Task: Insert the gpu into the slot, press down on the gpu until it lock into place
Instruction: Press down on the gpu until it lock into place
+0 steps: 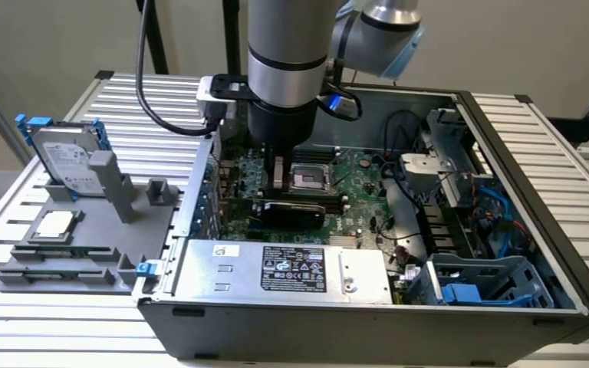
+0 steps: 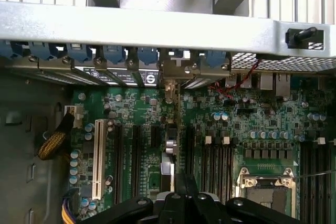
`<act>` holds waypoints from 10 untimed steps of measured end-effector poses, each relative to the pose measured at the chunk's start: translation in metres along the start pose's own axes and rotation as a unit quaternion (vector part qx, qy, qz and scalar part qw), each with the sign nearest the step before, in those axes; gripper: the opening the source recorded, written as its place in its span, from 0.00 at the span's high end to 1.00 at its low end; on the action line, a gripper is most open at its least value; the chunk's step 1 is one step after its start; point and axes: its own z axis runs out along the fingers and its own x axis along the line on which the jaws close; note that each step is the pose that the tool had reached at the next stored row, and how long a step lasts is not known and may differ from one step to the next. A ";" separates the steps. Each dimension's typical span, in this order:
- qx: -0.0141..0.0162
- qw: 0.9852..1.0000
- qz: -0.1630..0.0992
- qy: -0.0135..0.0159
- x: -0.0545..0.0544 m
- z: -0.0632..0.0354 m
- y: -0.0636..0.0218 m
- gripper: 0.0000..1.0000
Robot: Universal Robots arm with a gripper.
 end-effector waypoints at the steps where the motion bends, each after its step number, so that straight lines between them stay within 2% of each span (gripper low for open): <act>1: 0.000 1.000 0.000 0.000 0.000 -0.0020 0.0000 0.89; 6: -0.002 1.000 0.000 0.001 -0.001 -0.0115 0.0003 0.89; 10: -0.002 1.000 0.000 0.002 -0.001 -0.0116 0.0003 0.89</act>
